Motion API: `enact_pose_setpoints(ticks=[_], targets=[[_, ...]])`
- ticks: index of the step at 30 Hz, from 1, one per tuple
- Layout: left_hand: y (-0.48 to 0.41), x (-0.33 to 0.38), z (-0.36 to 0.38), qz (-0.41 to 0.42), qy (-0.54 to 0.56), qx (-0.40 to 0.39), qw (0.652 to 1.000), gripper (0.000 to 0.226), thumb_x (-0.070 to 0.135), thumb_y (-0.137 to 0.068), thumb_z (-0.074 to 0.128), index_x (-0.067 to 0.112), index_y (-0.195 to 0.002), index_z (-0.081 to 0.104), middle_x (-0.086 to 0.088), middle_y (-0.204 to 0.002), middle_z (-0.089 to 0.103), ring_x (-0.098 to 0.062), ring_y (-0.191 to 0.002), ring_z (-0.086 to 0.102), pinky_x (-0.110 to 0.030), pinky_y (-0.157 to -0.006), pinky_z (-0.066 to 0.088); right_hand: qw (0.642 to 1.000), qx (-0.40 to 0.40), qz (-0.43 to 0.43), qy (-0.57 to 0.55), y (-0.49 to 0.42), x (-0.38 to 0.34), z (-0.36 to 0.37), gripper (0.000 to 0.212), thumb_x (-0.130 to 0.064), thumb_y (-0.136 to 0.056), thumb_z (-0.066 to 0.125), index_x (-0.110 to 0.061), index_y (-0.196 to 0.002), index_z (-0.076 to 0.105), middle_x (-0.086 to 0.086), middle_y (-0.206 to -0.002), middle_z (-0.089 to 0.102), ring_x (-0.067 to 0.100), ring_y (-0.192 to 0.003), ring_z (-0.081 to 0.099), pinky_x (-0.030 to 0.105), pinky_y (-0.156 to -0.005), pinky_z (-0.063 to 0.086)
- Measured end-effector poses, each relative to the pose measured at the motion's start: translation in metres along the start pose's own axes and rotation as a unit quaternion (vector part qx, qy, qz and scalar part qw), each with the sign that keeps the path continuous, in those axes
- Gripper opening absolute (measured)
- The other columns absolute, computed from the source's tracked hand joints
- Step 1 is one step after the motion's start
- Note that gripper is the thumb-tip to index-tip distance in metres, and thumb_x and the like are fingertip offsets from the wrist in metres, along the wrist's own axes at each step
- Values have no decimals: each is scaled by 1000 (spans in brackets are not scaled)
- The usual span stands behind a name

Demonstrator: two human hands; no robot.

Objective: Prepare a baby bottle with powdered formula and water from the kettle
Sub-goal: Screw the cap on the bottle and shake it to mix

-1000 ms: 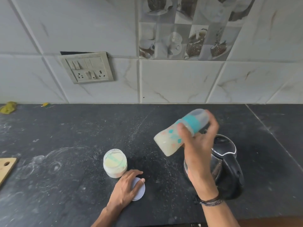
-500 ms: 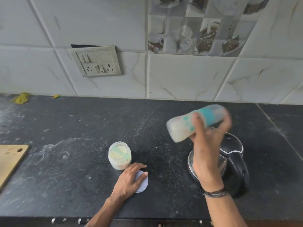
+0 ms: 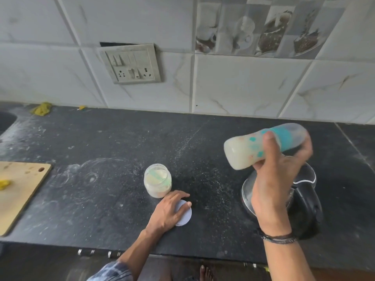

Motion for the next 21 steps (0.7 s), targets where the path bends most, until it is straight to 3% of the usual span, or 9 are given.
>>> enact_pose_setpoints(ticks=[2,5,10,14,18,21], targets=[[0,-1,0,-1,0,-1,1000,38,58,-100,51,31,-123,64,22,-123,61,7,-118,50,-12,-100,35,1000,-14,13,16,2,7,3,80,-32,-87,86,-31,-147,34,3,-129,66,17,-108,72,42,-82,61],[1,-1,0,3,4,0,1000,39,59,-99,50,31,-122,64,23,-122,60,7,-118,50,-14,-100,38,990,-118,35,66,9,15,18,73,-15,-85,86,-32,-140,42,-8,-112,72,12,-94,71,35,-79,60],[0,0,-1,-4,0,-4,1000,45,64,-99,46,32,-124,64,23,-123,60,7,-119,50,-13,-99,37,1000,-24,4,3,5,3,6,85,-35,-86,87,-30,-150,31,16,-139,58,18,-109,72,38,-80,61],[2,-1,-2,-1,-2,-1,1000,46,64,-98,46,31,-123,64,22,-123,60,7,-118,50,-8,-98,33,991,-108,46,62,12,15,19,76,-13,-86,86,-30,-143,39,1,-112,73,14,-93,71,35,-79,60],[0,-1,0,-4,-1,-6,1000,40,60,-100,49,31,-124,64,22,-124,60,6,-119,50,-15,-100,38,1000,15,-9,-12,6,-2,0,83,-31,-87,83,-33,-151,30,0,-135,64,15,-113,71,41,-82,62],[1,-2,0,-4,-4,-4,1000,38,59,-100,51,31,-123,64,22,-123,60,6,-118,50,-14,-100,37,999,-36,8,36,11,8,14,71,-19,-89,80,-38,-142,36,11,-140,60,18,-110,70,50,-88,62]])
Point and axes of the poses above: each hand's wrist, its own y-axis away from the middle knuckle, its own z-axis out of the palm, x = y × z, the point moved 8 cm from there along -y, towards the middle knuckle
